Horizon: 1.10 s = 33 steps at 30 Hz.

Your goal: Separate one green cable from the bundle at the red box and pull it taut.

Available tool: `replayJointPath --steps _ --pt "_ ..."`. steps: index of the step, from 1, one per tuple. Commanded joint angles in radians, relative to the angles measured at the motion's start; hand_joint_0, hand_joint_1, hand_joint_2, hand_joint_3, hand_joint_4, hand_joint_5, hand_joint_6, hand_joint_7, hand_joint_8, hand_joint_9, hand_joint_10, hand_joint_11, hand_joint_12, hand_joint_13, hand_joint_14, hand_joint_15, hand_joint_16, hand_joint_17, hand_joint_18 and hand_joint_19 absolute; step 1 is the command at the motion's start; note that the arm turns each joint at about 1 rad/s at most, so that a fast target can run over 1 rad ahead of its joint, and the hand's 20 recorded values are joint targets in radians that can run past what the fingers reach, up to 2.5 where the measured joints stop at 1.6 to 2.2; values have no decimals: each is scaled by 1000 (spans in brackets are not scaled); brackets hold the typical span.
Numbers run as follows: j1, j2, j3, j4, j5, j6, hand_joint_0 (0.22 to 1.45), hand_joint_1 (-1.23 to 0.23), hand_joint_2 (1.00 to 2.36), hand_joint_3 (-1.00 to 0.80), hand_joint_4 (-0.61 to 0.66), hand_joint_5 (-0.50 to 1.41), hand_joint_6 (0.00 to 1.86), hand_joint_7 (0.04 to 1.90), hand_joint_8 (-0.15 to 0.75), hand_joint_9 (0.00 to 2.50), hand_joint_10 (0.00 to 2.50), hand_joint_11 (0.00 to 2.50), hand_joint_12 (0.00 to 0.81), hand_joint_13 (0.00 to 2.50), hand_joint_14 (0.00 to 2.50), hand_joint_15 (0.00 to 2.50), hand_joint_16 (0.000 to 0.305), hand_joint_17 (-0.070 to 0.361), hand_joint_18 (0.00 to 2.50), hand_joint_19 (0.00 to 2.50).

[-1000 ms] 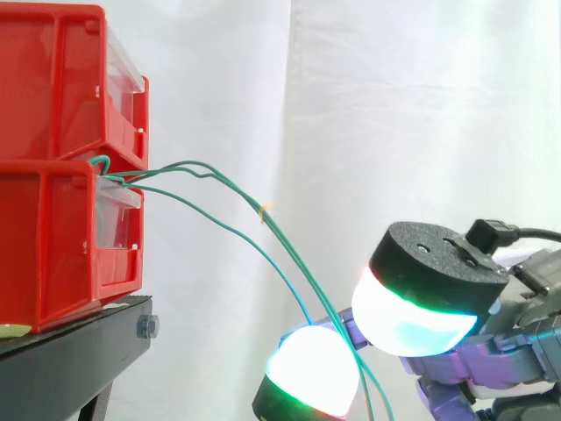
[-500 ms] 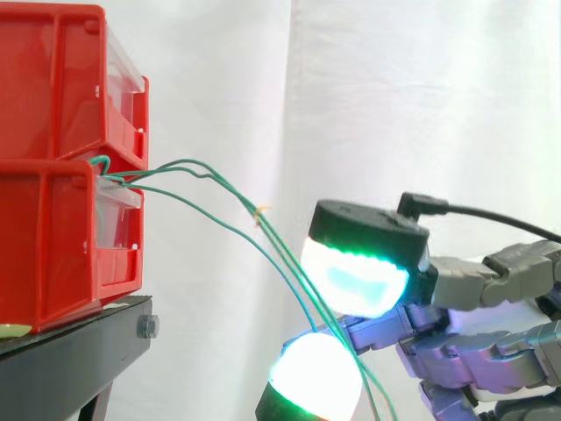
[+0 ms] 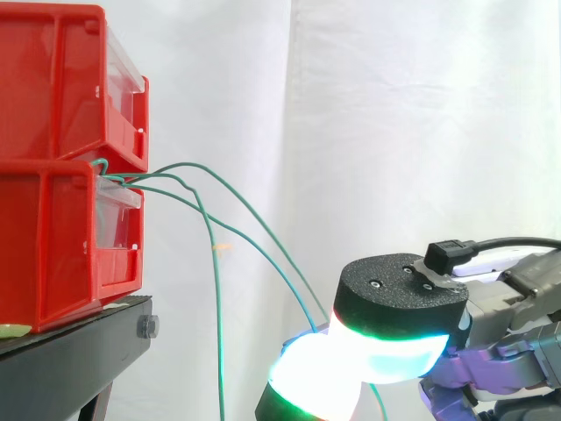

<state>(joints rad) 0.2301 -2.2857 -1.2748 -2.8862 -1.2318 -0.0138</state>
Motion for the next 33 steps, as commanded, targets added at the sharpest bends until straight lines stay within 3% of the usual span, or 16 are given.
replayJointPath --steps 1,2,3,7,12,13,16,20,21,25,33 --pt "0 0 0 -1 0 0 714 -967 1013 -309 25 149 501 1293 240 2096 24 647 413 1570 21 647 58 131 1312 553" --pt "0 0 0 -1 0 0 714 -970 1011 -346 23 149 501 1299 246 2096 24 651 410 1570 22 642 58 131 1310 554" --pt "0 0 0 1 -2 0 658 -963 1000 -500 29 148 501 1301 243 2096 24 663 410 1568 22 656 58 131 1310 555" --pt "3 0 0 -1 2 -1 495 -797 1000 -500 51 150 502 1295 249 2117 20 600 426 1597 19 631 63 142 1361 518" --pt "3 0 0 -1 2 -1 459 -573 1000 -500 70 151 501 1301 254 2130 21 573 437 1612 19 608 67 151 1394 496" --pt "5 0 0 -1 2 0 495 -469 1000 -500 67 150 501 1306 245 2118 20 600 424 1598 20 620 64 145 1358 524" --pt "5 0 2 -1 2 0 585 -487 1000 -500 49 148 501 1315 227 2104 23 630 406 1572 21 650 59 132 1295 572" --pt "5 0 2 1 2 0 678 -632 1000 -500 43 148 501 1305 233 2103 22 644 412 1571 21 653 57 128 1281 566" --pt "5 0 0 1 2 0 705 -675 1007 -429 49 148 501 1306 222 2103 22 641 411 1569 22 650 57 128 1278 568" --pt "5 0 0 -1 2 0 727 -720 1014 -309 42 148 501 1309 228 2100 24 648 413 1561 20 656 56 126 1263 572" --pt "5 0 23 -16 -2 3 734 -733 1016 -258 28 148 502 1309 227 2090 22 659 414 1558 21 655 55 124 1254 581"
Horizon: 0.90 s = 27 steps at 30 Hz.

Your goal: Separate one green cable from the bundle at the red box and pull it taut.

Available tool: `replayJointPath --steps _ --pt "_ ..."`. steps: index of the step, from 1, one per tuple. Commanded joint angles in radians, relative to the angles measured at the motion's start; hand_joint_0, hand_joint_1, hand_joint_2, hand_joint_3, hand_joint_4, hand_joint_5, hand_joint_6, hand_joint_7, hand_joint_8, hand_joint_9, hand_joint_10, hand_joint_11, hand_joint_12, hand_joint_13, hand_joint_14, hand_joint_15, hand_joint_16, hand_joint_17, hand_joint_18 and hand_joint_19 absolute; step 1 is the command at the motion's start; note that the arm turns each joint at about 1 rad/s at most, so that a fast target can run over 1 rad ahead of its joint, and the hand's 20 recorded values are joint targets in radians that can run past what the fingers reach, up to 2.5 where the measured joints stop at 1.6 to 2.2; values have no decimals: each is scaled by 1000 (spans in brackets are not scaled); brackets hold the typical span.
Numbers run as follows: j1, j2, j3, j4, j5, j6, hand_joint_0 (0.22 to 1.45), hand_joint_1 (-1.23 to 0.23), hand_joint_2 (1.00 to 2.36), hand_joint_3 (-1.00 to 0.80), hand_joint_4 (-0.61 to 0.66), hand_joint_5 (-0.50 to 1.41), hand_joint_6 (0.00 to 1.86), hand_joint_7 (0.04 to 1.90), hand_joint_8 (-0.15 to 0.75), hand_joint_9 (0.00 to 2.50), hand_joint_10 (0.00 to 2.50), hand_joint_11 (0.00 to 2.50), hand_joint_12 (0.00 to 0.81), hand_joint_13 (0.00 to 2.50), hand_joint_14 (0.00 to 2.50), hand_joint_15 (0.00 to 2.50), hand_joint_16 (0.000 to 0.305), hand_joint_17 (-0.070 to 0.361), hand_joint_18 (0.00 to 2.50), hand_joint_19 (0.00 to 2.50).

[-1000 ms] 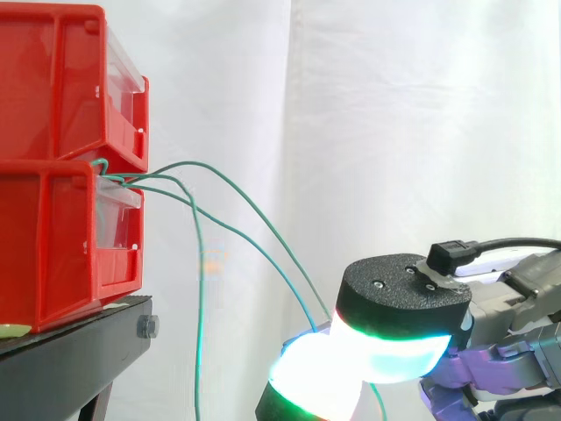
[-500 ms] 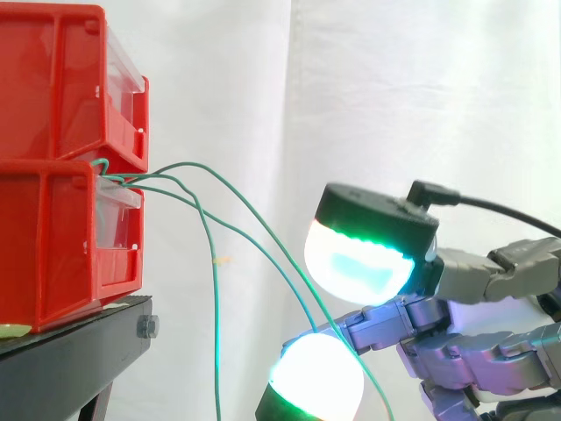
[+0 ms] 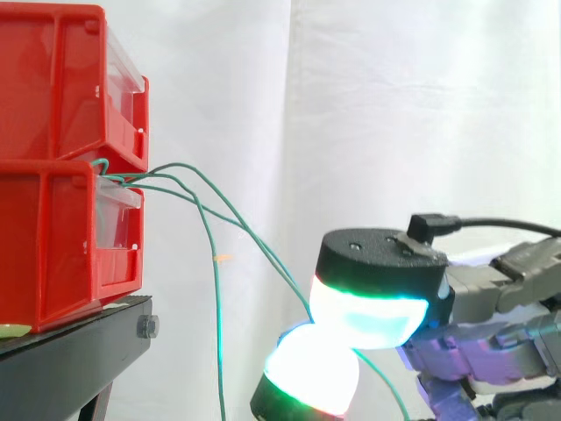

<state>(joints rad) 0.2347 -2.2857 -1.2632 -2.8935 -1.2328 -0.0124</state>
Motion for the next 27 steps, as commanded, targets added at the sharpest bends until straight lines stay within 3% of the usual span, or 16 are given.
replayJointPath --steps 1,6,13,22,27 --pt "0 0 16 -18 -2 2 734 -736 1017 -256 27 148 502 1310 228 2089 24 669 410 1555 21 651 55 124 1254 580" --pt "0 0 33 -52 -5 3 737 -742 1018 -239 20 148 502 1306 227 2078 24 670 410 1549 22 660 53 120 1246 592" --pt "0 3 57 -151 -33 3 741 -751 1018 -213 15 148 503 1317 226 2027 23 630 404 1539 23 651 52 117 1234 594" --pt "-9 32 59 -263 -111 2 740 -753 1018 -191 101 124 506 1188 222 1986 20 530 396 1570 20 629 49 110 1206 592" --pt "-9 41 59 -283 -111 2 738 -754 1019 -184 93 124 506 1168 218 1983 18 528 398 1555 20 638 49 110 1207 583"
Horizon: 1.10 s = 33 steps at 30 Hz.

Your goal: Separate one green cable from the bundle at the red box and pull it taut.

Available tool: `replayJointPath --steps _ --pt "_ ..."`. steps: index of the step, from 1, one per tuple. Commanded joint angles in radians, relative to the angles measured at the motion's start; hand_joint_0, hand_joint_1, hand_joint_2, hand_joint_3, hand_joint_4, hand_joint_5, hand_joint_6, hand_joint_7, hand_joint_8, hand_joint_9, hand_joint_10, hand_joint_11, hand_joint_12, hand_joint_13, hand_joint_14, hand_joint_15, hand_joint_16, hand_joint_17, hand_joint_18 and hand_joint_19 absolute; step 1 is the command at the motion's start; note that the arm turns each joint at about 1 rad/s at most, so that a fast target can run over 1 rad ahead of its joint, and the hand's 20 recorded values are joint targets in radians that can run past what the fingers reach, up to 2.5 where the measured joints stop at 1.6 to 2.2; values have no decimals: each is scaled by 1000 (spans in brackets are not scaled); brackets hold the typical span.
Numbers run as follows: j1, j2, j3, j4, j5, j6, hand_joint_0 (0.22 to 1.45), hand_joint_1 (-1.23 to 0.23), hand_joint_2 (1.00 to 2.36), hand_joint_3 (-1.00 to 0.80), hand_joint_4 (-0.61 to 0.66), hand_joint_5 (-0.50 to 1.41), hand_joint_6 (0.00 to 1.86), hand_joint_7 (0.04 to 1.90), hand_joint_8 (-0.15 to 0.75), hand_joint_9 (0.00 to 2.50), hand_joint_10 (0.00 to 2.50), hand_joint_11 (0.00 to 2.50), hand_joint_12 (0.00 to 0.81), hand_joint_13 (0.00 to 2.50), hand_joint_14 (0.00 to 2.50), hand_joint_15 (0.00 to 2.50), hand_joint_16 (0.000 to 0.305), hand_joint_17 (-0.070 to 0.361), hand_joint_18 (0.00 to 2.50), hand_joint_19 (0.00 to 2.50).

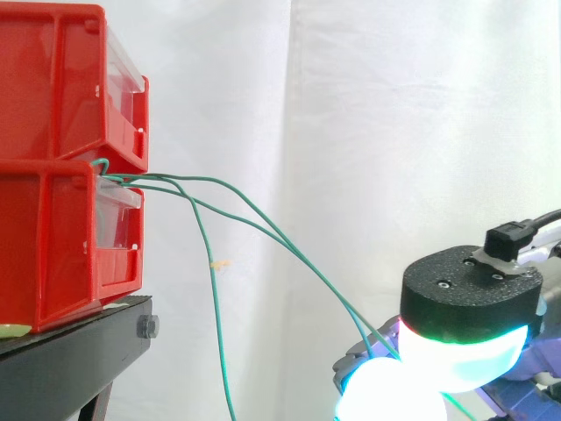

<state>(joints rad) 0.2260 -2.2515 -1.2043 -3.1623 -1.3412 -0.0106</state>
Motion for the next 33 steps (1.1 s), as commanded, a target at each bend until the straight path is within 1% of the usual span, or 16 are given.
replayJointPath --steps 1,13,18,20,23,24,26,27,29,32,33 --pt "-1 9 0 -15 -3 0 738 -754 1018 -184 98 124 506 1166 221 1982 21 522 399 1555 22 639 49 110 1206 583" --pt "-1 9 2 -15 1 -6 740 -755 1018 -185 92 125 506 1162 217 1979 18 525 398 1549 21 637 49 109 1197 587" --pt "-1 9 5 -15 -3 -20 740 -752 1019 -189 95 124 506 1157 213 1982 18 528 394 1551 21 633 48 108 1187 590" --pt "-2 9 12 -22 -4 -32 739 -751 1019 -187 95 124 506 1157 215 1981 18 530 393 1550 20 643 48 108 1185 590" --pt "-5 9 20 -47 -6 -48 738 -751 1019 -184 96 124 506 1153 214 1980 20 526 391 1549 20 645 48 107 1180 591" --pt "-7 9 26 -73 -7 -51 739 -750 1018 -188 91 123 506 1153 211 1983 18 527 389 1548 20 644 48 107 1178 592" --pt "-8 9 31 -90 -13 -51 737 -750 1020 -183 90 123 506 1147 207 1973 21 524 390 1548 20 645 48 107 1178 592" --pt "-10 12 37 -102 -22 -51 738 -750 1019 -186 98 123 506 1148 213 1976 18 534 386 1549 20 651 48 107 1177 592" --pt "-13 29 37 -131 -41 -52 738 -750 1019 -186 93 123 506 1147 216 1979 18 524 390 1550 22 642 48 108 1176 593" --pt "-19 53 37 -173 -44 -54 737 -749 1019 -182 92 123 506 1149 209 1982 18 532 390 1553 22 645 48 108 1174 595" --pt "-19 53 37 -182 -44 -54 736 -749 1020 -182 92 123 506 1143 211 1979 21 534 390 1554 22 646 47 107 1173 600"
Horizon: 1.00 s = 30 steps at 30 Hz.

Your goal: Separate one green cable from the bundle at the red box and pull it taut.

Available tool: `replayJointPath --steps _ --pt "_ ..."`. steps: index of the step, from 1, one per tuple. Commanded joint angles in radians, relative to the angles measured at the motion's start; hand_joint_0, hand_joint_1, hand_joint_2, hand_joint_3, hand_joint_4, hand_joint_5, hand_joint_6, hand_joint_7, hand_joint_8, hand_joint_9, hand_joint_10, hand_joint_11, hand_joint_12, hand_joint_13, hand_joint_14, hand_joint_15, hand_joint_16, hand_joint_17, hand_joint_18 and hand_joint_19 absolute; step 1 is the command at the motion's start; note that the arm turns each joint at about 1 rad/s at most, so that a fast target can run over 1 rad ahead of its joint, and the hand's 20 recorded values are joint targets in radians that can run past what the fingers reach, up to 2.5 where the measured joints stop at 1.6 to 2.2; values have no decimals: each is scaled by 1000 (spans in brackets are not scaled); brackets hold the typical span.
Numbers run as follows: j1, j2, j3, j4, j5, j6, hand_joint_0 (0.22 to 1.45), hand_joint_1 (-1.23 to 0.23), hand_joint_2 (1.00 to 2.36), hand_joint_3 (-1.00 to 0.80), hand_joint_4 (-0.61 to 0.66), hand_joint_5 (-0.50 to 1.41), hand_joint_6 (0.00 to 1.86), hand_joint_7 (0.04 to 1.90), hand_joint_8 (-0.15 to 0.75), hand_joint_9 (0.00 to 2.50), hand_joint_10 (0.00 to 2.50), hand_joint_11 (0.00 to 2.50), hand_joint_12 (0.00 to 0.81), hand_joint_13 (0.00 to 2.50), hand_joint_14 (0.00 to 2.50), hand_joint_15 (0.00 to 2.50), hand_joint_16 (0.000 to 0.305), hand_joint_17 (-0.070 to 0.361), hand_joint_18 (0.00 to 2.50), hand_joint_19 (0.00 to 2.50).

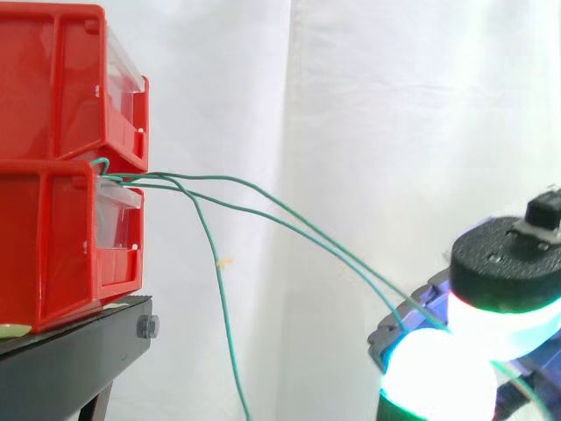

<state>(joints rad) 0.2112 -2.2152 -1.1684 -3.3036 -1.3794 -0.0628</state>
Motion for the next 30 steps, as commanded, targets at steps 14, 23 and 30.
replayJointPath --steps 14,23,30 --pt "-12 25 16 -103 -24 -12 735 -745 1019 -192 89 122 506 1142 213 1983 20 536 390 1557 22 646 47 106 1169 600" --pt "-10 25 65 -105 -20 -12 733 -744 1019 -187 86 122 506 1144 215 1988 21 537 388 1557 20 657 47 105 1166 602" --pt "-9 25 65 -102 -20 -14 734 -742 1019 -195 97 121 506 1137 224 1988 20 545 390 1558 22 649 47 106 1165 603"
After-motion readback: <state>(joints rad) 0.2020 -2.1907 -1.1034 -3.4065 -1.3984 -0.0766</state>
